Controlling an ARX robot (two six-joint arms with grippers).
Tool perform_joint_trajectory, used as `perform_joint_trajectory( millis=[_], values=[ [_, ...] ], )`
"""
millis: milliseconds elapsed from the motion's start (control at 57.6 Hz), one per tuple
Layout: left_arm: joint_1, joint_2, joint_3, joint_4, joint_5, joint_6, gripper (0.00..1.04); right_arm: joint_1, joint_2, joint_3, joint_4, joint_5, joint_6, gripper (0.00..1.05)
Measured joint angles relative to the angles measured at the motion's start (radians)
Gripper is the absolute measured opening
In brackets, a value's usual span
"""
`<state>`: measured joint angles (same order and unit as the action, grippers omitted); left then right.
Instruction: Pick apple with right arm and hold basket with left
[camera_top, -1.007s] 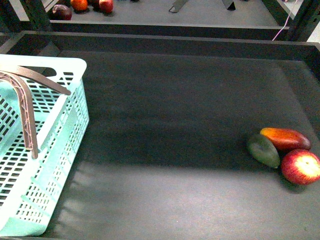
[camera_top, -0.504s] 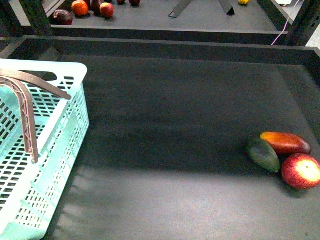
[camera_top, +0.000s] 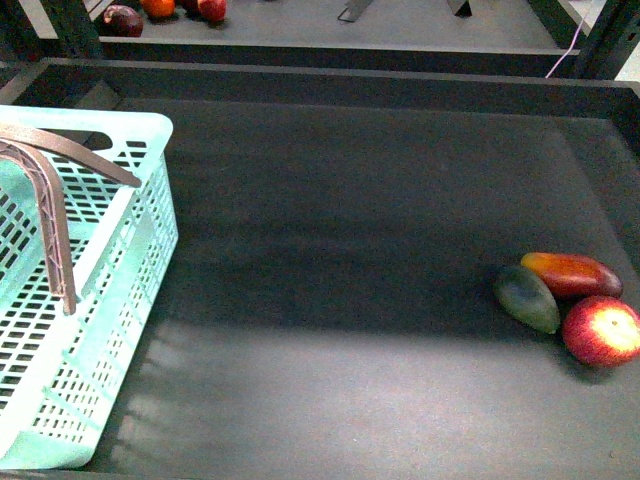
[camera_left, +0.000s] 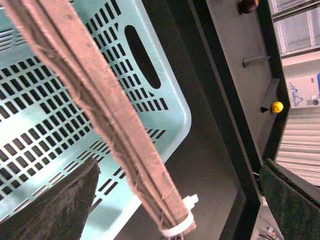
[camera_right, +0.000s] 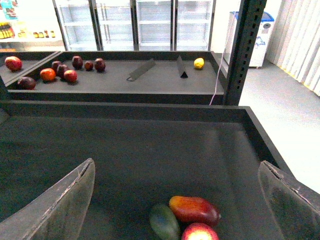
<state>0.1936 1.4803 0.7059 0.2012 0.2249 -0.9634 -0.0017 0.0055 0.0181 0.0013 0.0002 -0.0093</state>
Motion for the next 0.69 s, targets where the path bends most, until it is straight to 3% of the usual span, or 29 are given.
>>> perform_joint_trajectory(
  millis=[643,695],
  values=[
    [-0.024,0.277,0.172,-0.008,-0.072,-0.056,0.98,0.000,0.000,0.000,0.000,0.000,0.000,0.96],
    [-0.024,0.288,0.179,-0.008,-0.072,-0.057,0.92,0.000,0.000,0.000,0.000,0.000,0.000,0.96]
  ],
)
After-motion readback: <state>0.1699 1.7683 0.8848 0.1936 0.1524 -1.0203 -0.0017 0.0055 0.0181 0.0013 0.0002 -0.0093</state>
